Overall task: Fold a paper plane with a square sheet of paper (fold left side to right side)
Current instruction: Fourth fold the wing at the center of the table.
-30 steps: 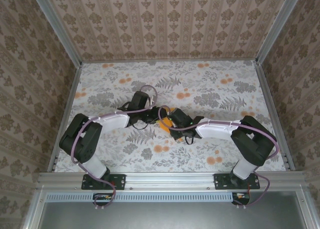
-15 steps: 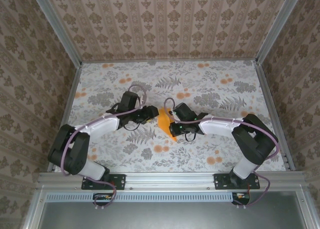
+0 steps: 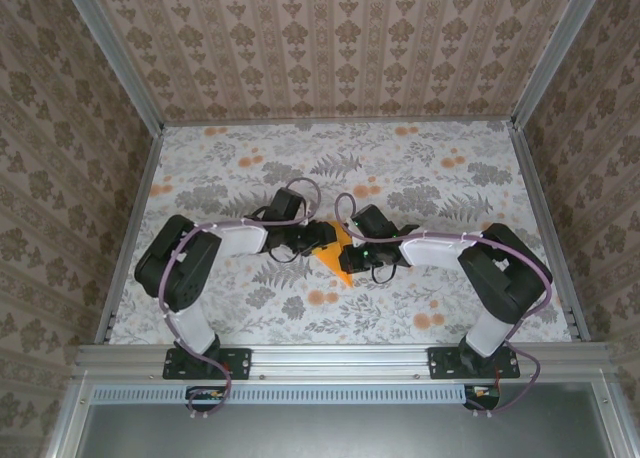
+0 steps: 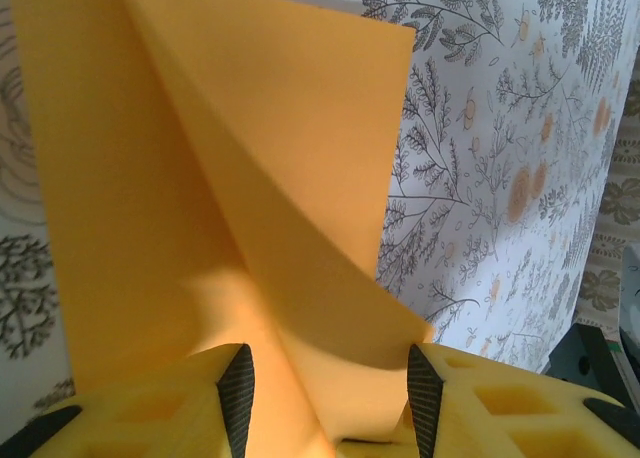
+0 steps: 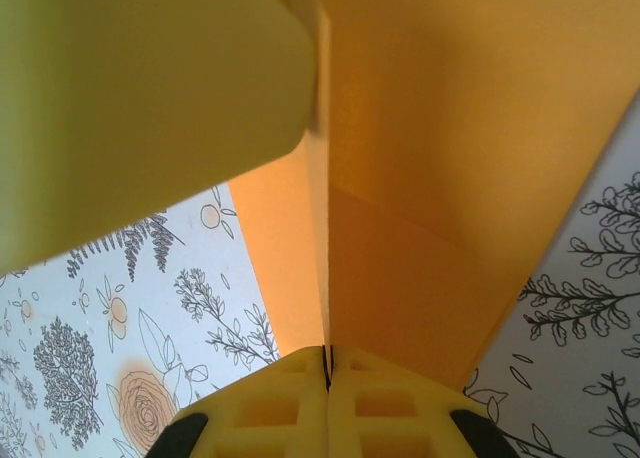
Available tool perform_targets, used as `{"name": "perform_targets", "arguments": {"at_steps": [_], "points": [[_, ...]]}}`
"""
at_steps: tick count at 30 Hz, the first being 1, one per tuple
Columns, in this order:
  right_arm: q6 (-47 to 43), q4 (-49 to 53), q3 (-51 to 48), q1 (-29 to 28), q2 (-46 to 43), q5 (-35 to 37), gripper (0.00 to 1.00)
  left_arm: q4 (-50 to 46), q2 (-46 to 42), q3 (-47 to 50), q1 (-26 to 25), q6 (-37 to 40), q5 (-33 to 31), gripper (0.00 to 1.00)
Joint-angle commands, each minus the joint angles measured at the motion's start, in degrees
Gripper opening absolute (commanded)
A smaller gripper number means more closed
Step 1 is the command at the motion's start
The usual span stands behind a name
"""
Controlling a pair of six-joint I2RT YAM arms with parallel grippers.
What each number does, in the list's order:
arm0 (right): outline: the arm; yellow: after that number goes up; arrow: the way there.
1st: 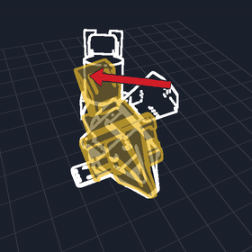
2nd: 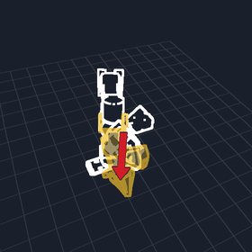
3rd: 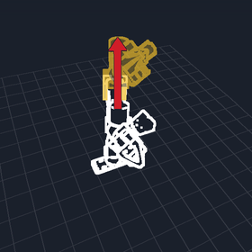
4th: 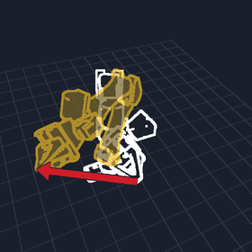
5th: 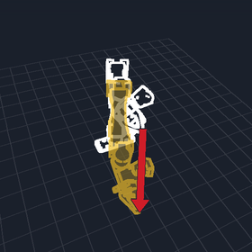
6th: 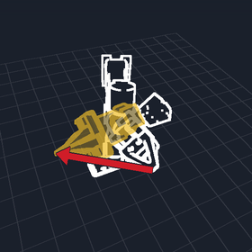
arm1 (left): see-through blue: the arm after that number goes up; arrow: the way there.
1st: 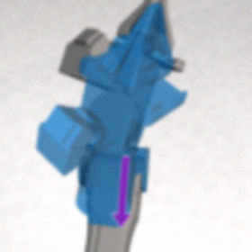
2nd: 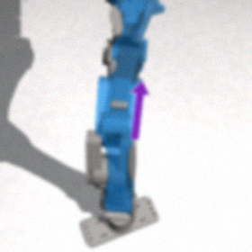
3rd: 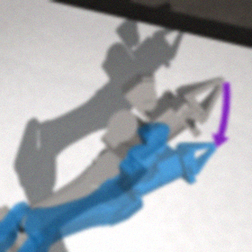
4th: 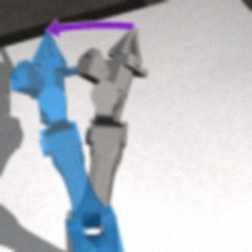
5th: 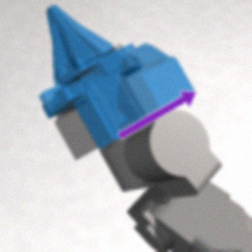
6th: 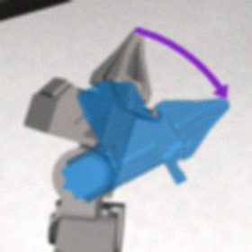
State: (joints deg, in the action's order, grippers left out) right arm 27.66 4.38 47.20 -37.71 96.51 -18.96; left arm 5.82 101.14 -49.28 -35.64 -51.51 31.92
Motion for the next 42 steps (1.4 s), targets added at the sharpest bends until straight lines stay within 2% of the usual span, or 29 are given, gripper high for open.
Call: {"name": "perform_targets", "arguments": {"at_steps": [1, 13, 19, 28, 34, 36, 42], "points": [[1.23, -1.19, -0.93, 0.69, 0.82, -2.02, 0.02, 1.01, 1.49, -1.43, -0.31, -1.04, 0.37, 0.47], [3.28, -3.51, -2.12, 2.01, 1.74, -4.34, 0.02, 1.2, 3.35, -1.3, -0.57, -1.48, -0.72, 0.47], [3.85, -4.28, -2.38, 2.28, 2.25, -5.29, 0.06, -0.55, 4.87, -1.35, -0.57, -2.19, -2.03, 0.48], [4.31, -4.86, -2.41, 2.95, 1.31, -6.6, 0.15, -5.01, 5.78, -2.52, -0.57, -1.59, -3.52, 0.48], [5.27, -6.02, -3.08, 5.76, -3.05, -9.94, 0.34, -5.81, 5.74, -2.88, -0.57, -1.41, -3.62, 0.48], [6.05, -7.28, -3.27, 7.28, -3.19, -12.37, 0.38, -5.91, 5.61, -2.88, -0.57, -1.32, -3.74, 0.48], [8.42, -11.11, -1.88, 9.59, 1.82, -16.08, 0.37, -6.11, 5.14, -2.84, -0.57, -1.13, -3.98, 0.48]]}}
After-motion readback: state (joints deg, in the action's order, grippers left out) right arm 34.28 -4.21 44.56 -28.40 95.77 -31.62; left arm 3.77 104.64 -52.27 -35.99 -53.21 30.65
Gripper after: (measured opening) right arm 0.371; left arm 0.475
